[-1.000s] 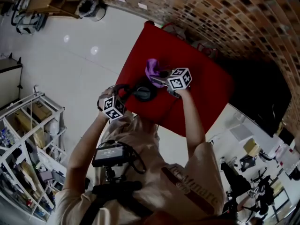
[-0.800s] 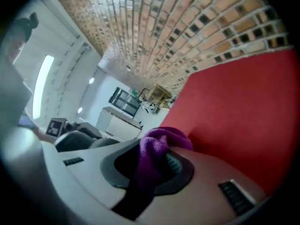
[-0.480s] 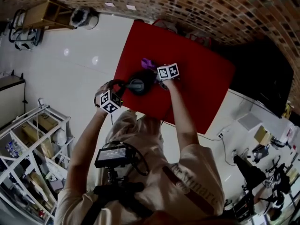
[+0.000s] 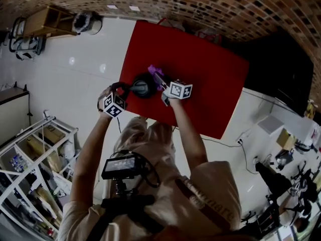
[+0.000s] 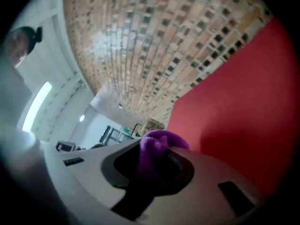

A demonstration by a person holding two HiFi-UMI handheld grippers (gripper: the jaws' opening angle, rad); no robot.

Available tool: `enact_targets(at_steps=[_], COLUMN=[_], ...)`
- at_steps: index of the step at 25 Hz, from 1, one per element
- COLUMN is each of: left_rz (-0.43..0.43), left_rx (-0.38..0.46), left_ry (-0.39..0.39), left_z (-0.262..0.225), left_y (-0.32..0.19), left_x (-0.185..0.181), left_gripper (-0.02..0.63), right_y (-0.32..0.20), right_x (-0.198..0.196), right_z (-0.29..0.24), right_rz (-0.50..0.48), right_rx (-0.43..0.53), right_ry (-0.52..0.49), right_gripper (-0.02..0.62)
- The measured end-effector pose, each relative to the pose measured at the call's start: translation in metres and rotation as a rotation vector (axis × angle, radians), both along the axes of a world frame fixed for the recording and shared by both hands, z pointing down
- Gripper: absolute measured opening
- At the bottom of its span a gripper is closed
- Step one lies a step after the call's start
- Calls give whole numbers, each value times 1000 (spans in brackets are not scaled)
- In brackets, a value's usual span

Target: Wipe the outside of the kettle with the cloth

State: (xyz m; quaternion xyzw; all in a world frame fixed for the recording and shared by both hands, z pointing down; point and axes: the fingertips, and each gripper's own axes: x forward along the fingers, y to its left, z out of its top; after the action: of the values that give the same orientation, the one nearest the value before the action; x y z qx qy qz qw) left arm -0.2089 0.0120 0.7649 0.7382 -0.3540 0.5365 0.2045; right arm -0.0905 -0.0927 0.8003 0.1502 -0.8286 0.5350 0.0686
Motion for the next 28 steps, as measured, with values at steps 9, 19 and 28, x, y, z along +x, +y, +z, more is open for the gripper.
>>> enact_targets(at_steps=[9,19,28], left_rz=[1,5,87], left_rx=[-11,-42,-25], left_ry=[-2,-30,-38], left_z=[1,8,18], left_y=[-4,-5,-5], left_x=[0,-5,3], left_gripper=[155,155,125], right_y=[4,35,40], right_x=[13,49,47], right_z=[118,-53,22], right_rz=[125,290,576], right_rx=[-275,-35,-169], right_ry=[208,-90,-24], right_gripper=[77,77,77])
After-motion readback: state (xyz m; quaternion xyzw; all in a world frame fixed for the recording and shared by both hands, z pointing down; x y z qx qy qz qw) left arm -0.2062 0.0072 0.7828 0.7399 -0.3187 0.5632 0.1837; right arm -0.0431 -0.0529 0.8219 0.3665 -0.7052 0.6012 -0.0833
